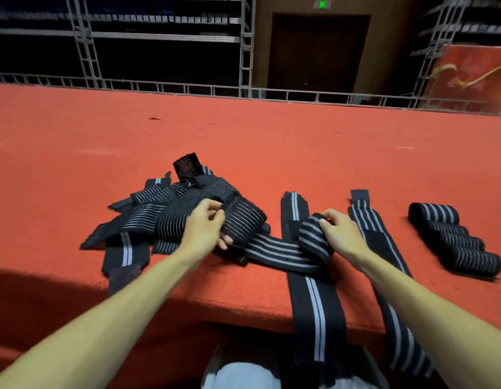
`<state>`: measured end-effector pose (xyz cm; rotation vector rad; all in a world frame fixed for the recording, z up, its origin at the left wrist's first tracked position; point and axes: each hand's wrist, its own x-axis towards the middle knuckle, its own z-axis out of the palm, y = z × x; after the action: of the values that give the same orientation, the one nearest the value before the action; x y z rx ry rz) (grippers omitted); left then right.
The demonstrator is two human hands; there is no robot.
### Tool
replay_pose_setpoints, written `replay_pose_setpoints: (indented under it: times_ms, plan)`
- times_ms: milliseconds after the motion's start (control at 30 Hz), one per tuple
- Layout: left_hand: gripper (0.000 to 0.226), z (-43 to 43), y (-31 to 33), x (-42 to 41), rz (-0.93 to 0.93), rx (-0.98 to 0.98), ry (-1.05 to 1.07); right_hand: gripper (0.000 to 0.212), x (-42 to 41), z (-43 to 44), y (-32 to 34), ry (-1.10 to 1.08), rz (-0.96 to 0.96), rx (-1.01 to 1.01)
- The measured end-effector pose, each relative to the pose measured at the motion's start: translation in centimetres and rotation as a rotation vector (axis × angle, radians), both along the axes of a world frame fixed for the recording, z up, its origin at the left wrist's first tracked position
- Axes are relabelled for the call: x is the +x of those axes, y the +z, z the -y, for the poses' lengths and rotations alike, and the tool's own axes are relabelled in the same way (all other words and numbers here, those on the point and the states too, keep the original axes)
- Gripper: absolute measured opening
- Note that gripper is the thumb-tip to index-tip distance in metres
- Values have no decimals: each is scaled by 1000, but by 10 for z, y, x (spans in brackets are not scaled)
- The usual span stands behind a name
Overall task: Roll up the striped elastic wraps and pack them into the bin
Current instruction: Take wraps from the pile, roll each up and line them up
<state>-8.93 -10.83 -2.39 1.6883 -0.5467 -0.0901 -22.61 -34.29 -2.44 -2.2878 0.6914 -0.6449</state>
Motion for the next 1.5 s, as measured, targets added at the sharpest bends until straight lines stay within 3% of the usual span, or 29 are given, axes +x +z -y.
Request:
replay_pose_setpoints:
  times_ms: [133, 233, 333, 400, 467, 567, 733, 833, 933, 1000, 1100, 1267, 1400, 1500]
  plan:
    - [26, -47, 12, 36, 159, 32, 326, 19, 3, -5, -3, -18, -52, -65]
    - [46, -76, 4, 52, 231, 263, 546, 28, 15, -12, 0, -24, -104, -75]
    - [57, -82, -9, 45, 354, 479, 658, 34, 31, -24, 7, 0, -176, -216]
    - [50, -77, -15, 33, 661, 460, 513, 34, 41, -36, 9, 13, -232, -386]
    - [44, -66, -22, 22, 946, 465, 161, 32, 49, -49, 10, 71, -282, -542]
    - [55, -41, -33, 16, 1075, 738, -189, 31, 61, -69, 6, 275, -311, -614]
    - [70, -36, -48, 43, 961, 960, -44, 38, 87, -90, -3, 478, -404, -531]
    - [60, -48, -46, 64, 968, 996, 88, 58, 103, -97, -9, 461, -485, -450]
    - [50, -56, -39, 77, 1000, 1003, 173, 68, 114, -104, -15, 424, -581, -495]
    - [48, -60, -38, 83, 1014, 1013, 197, 62, 118, -105, -13, 400, -563, -479]
    - [48, -62, -41, 85, 998, 1027, 186, 25, 117, -100, 4, 426, -503, -400]
    - [51, -53, -42, 76, 908, 962, 192, 18, 91, -76, 42, 478, -373, -275]
    - [55, -32, -36, 60, 806, 858, 209, 27, 51, -37, 67, 299, -220, -230]
    - [47, -8, -32, 33, 743, 800, 187, 20, 21, -9, 68, 179, -236, -223]
